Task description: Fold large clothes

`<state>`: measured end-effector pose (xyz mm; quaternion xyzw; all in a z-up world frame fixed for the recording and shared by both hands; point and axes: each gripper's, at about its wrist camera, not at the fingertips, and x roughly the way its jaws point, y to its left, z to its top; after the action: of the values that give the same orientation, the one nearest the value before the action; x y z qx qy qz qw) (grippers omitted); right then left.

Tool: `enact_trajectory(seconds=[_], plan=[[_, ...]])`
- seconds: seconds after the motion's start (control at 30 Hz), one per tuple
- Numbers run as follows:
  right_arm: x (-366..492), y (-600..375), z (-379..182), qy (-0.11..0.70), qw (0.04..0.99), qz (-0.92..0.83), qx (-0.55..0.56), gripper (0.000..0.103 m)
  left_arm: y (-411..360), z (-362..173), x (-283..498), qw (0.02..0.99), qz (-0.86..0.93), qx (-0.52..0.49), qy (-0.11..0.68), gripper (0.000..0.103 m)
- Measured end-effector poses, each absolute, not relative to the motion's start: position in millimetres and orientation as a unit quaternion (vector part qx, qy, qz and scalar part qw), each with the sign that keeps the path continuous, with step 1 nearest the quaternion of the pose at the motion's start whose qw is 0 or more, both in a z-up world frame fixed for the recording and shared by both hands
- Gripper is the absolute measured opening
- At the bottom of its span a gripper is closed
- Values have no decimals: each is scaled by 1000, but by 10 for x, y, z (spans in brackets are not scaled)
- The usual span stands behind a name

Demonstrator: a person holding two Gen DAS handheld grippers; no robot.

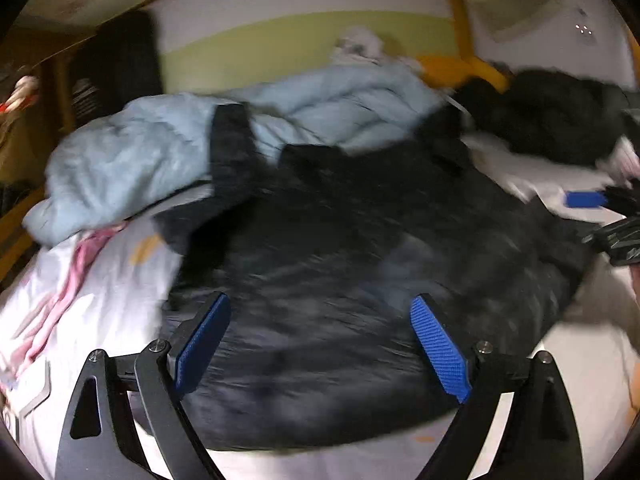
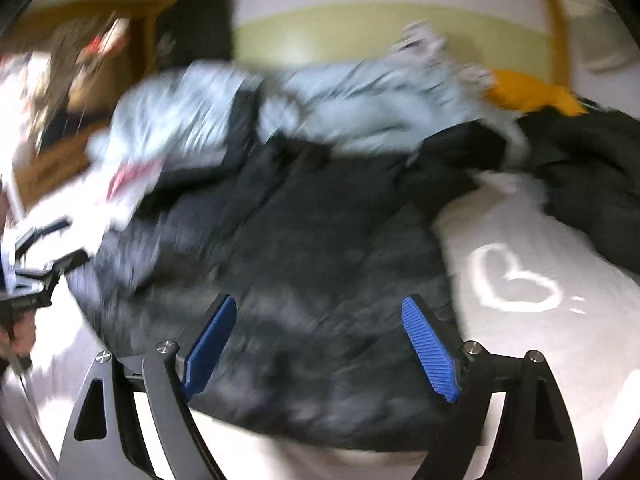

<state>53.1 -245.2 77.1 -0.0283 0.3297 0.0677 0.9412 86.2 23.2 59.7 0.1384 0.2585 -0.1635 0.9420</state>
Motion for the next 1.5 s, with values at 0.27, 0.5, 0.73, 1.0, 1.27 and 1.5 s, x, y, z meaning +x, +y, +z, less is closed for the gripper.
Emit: enact_trajectory(seconds=[0.27, 0.5, 0.73, 1.0, 1.27, 1.5], plan=[[616, -2025, 279, 377, 915, 96, -107, 86, 40, 206, 1057, 920, -162, 159, 319, 91], [730, -2249, 139, 400, 911, 49, -89, 86, 275, -64, 1306, 921, -76, 133, 358, 91], [903, -2808, 79, 425, 905, -9, -15, 79, 655, -5, 1463, 928, 20, 117, 353, 90], [903, -2987, 111, 432, 901, -14, 12, 71, 1393, -49, 1601, 909, 136, 68, 388, 91], [856, -3142, 174, 427, 903, -36, 25, 69, 1447, -95, 1501, 906, 143, 60, 395, 89], [658, -3238, 496, 402, 915, -35, 34, 68, 1155, 598, 1099, 958, 16, 36, 284, 80]])
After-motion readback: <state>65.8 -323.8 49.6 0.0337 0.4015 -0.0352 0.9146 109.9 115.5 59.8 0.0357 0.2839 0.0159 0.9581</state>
